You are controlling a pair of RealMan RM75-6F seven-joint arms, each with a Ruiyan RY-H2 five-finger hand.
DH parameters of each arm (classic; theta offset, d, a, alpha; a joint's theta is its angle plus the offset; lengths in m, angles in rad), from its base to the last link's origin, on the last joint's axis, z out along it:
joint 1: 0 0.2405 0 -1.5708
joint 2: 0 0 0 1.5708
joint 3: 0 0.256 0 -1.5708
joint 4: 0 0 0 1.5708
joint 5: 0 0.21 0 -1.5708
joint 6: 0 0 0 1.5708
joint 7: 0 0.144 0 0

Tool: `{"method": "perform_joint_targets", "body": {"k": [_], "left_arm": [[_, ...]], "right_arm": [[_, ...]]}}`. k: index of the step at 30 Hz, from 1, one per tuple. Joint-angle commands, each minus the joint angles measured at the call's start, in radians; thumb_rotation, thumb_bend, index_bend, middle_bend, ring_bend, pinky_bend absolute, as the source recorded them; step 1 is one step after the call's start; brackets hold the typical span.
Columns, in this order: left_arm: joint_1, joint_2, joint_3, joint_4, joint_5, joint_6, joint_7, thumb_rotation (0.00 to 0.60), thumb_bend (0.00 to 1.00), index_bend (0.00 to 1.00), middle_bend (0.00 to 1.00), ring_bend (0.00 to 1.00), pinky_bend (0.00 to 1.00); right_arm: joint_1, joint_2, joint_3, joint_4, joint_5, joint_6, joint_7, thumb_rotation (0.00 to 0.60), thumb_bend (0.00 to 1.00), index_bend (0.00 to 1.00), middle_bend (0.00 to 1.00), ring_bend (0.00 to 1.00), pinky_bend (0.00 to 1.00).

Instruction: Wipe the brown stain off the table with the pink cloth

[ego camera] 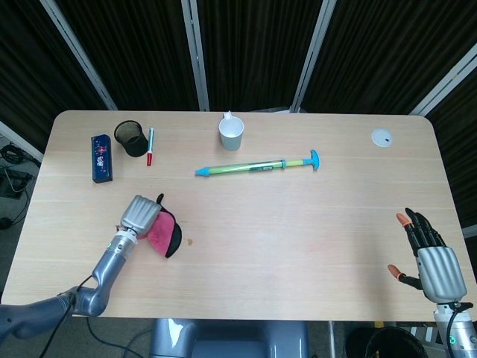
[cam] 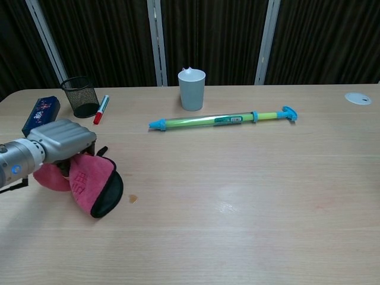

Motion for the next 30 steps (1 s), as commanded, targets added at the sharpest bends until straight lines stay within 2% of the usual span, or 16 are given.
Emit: {"method": "perform_joint_targets", "body": {"k": [1, 6, 16, 21, 30], "left_arm": [[-0.032, -0.072, -0.008, -0.014, 0.002, -0.017, 0.02, 0.6, 0.45, 0.88, 0.65, 0.57, 0.56], [-0.079, -0.194, -0.035, 0.021, -0.026, -0.028, 0.072, 0.6, 0.45, 0.88, 0.65, 0.57, 0.56], [-0.14, -0.295, -0.072, 0.04, -0.024, -0.032, 0.079, 0.6, 0.45, 0.88, 0.66, 0.57, 0.56], [-0.14, -0.292, -0.069, 0.048, -0.021, -0.017, 0.084, 0.6, 0.45, 0.88, 0.66, 0.57, 0.56], [-0.119, -0.195, -0.091, 0.004, -0.004, 0.048, 0.064, 0.6, 0.45, 0.88, 0.66, 0.57, 0.56]], "right_arm": [[-0.001, 0.001, 0.001, 0.002, 0.0, 0.003, 0.004, 0.6, 0.1, 0.06, 0.0, 0.0, 0.21], [-0.002, 0.002, 0.002, 0.006, 0.001, 0.006, 0.014, 0.6, 0.1, 0.06, 0.0, 0.0, 0.21], [-0.003, 0.004, 0.001, 0.009, 0.0, 0.006, 0.023, 0.6, 0.1, 0.06, 0.0, 0.0, 0.21], [-0.004, 0.004, 0.0, 0.01, -0.001, 0.008, 0.023, 0.6, 0.1, 0.06, 0.0, 0.0, 0.21], [-0.005, 0.004, -0.001, 0.008, -0.004, 0.01, 0.014, 0.6, 0.1, 0.06, 0.0, 0.0, 0.21]]}}
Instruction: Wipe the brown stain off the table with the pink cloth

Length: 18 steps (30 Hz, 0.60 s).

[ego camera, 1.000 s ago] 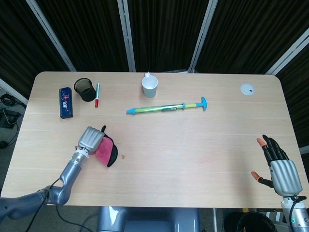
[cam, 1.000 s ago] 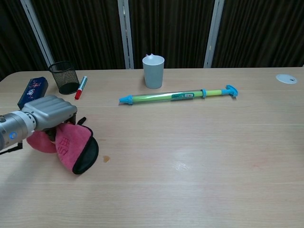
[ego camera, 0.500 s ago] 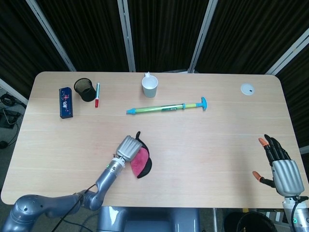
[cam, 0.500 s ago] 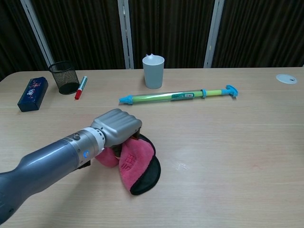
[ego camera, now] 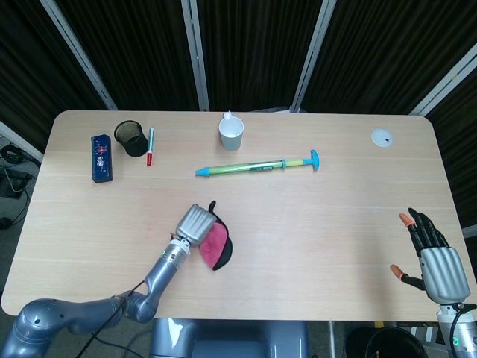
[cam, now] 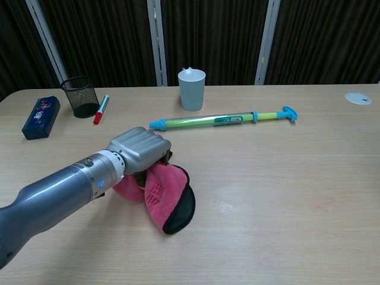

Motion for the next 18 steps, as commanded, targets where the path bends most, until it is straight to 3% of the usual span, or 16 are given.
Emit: {"method": "perform_joint_targets", "body": {"k": [1, 11, 18], "left_arm": [[0.008, 0.052, -0.021, -0.034, 0.008, 0.03, -0.014, 0.6, 0.45, 0.88, 0.66, 0.57, 0.56], [0.042, 0.289, -0.105, -0.217, 0.015, 0.138, -0.045, 0.6, 0.45, 0.88, 0.66, 0.57, 0.56], [0.107, 0.446, -0.088, -0.344, 0.019, 0.189, -0.071, 0.6, 0.45, 0.88, 0.65, 0.57, 0.56]], "right_arm": [[0.0, 0.0, 0.0, 0.0, 0.001, 0.0, -0.003, 0.6, 0.1, 0.06, 0.0, 0.0, 0.21], [0.0, -0.002, 0.0, -0.003, 0.0, -0.001, -0.017, 0.6, 0.1, 0.06, 0.0, 0.0, 0.21], [0.001, -0.004, 0.0, -0.004, -0.002, -0.001, -0.025, 0.6, 0.1, 0.06, 0.0, 0.0, 0.21]]}}
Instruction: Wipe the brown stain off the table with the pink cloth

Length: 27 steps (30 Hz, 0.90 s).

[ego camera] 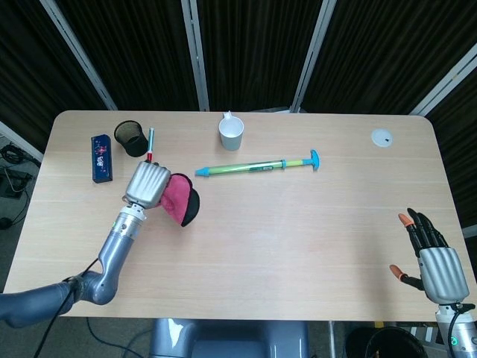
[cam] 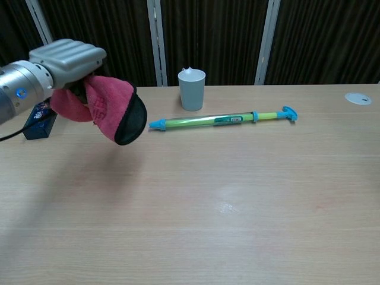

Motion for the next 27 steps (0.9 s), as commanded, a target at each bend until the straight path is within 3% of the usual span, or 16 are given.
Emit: {"method": "perform_joint_targets", "body": {"k": [1, 4, 6, 8, 10, 11, 14, 17, 27], "left_arm": [[0.06, 0.087, 0.024, -0.075, 0.01, 0.044, -0.028, 0.6, 0.45, 0.87, 0.65, 0.57, 0.56], [0.103, 0.14, 0.057, -0.115, 0.018, 0.064, -0.054, 0.6, 0.43, 0.84, 0.6, 0.53, 0.54], [0.124, 0.17, 0.083, -0.13, 0.009, 0.061, -0.049, 0.6, 0.38, 0.78, 0.51, 0.46, 0.47], [0.142, 0.215, 0.115, -0.156, -0.036, 0.044, 0.007, 0.6, 0.2, 0.57, 0.28, 0.21, 0.21], [0.155, 0.242, 0.126, -0.185, -0.075, 0.049, 0.037, 0.6, 0.05, 0.32, 0.07, 0.03, 0.03], [0.162, 0.251, 0.128, -0.193, -0.086, 0.052, 0.034, 0.6, 0.01, 0.21, 0.01, 0.0, 0.0], [0.183, 0.269, 0.125, -0.208, -0.094, 0.068, -0.01, 0.6, 0.0, 0.06, 0.0, 0.0, 0.0], [0.199, 0.283, 0.123, -0.214, -0.094, 0.078, -0.049, 0.6, 0.0, 0.01, 0.0, 0.0, 0.0], [0.296, 0.364, 0.159, -0.293, -0.008, 0.171, -0.185, 0.6, 0.0, 0.03, 0.0, 0.0, 0.0]], "right_arm": [[0.001, 0.0, -0.001, -0.001, -0.002, -0.001, -0.001, 0.6, 0.1, 0.06, 0.0, 0.0, 0.21], [0.0, 0.0, -0.001, -0.003, -0.004, 0.0, -0.006, 0.6, 0.1, 0.06, 0.0, 0.0, 0.21], [0.0, 0.0, -0.002, -0.005, -0.005, 0.001, -0.01, 0.6, 0.1, 0.06, 0.0, 0.0, 0.21], [-0.001, 0.0, -0.002, -0.008, -0.006, 0.002, -0.017, 0.6, 0.1, 0.06, 0.0, 0.0, 0.21], [-0.001, -0.001, -0.003, -0.01, -0.006, 0.002, -0.023, 0.6, 0.1, 0.06, 0.0, 0.0, 0.21], [-0.001, -0.001, -0.003, -0.011, -0.007, 0.002, -0.026, 0.6, 0.1, 0.06, 0.0, 0.0, 0.21], [-0.001, -0.002, -0.003, -0.013, -0.007, 0.002, -0.034, 0.6, 0.1, 0.06, 0.0, 0.0, 0.21], [-0.002, -0.002, -0.003, -0.015, -0.006, 0.002, -0.04, 0.6, 0.1, 0.06, 0.0, 0.0, 0.21], [-0.002, -0.001, -0.004, -0.017, -0.003, -0.001, -0.046, 0.6, 0.1, 0.06, 0.0, 0.0, 0.21]]}}
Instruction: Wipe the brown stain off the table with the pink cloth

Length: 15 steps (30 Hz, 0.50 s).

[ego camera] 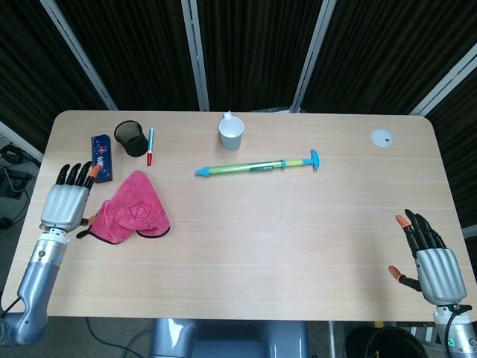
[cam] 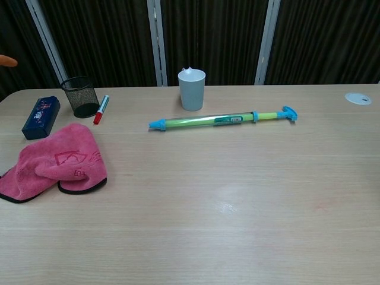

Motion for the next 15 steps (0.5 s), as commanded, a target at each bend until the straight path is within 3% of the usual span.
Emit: {"method": "perform_joint_targets", "body": {"k": [1, 5, 9, 15], "left_arm": [[0.045, 0.032, 0.022, -0.04, 0.054, 0.053, -0.056, 0.6, 0.0, 0.03, 0.0, 0.0, 0.0], [0.138, 0.07, 0.071, -0.09, 0.157, 0.171, -0.132, 0.6, 0.0, 0.03, 0.0, 0.0, 0.0], [0.241, 0.087, 0.145, -0.067, 0.287, 0.303, -0.174, 0.6, 0.0, 0.03, 0.0, 0.0, 0.0], [0.349, 0.1, 0.216, -0.037, 0.393, 0.399, -0.255, 0.6, 0.0, 0.02, 0.0, 0.0, 0.0]], "right_arm": [[0.0, 0.0, 0.0, 0.0, 0.0, 0.0, 0.0, 0.6, 0.1, 0.06, 0.0, 0.0, 0.21], [0.0, 0.0, 0.0, 0.001, 0.0, 0.0, 0.0, 0.6, 0.1, 0.06, 0.0, 0.0, 0.21], [0.002, 0.0, 0.001, 0.001, -0.001, -0.002, -0.001, 0.6, 0.1, 0.06, 0.0, 0.0, 0.21], [0.007, -0.007, 0.001, 0.001, -0.008, -0.005, -0.011, 0.6, 0.1, 0.06, 0.0, 0.0, 0.21]]}}
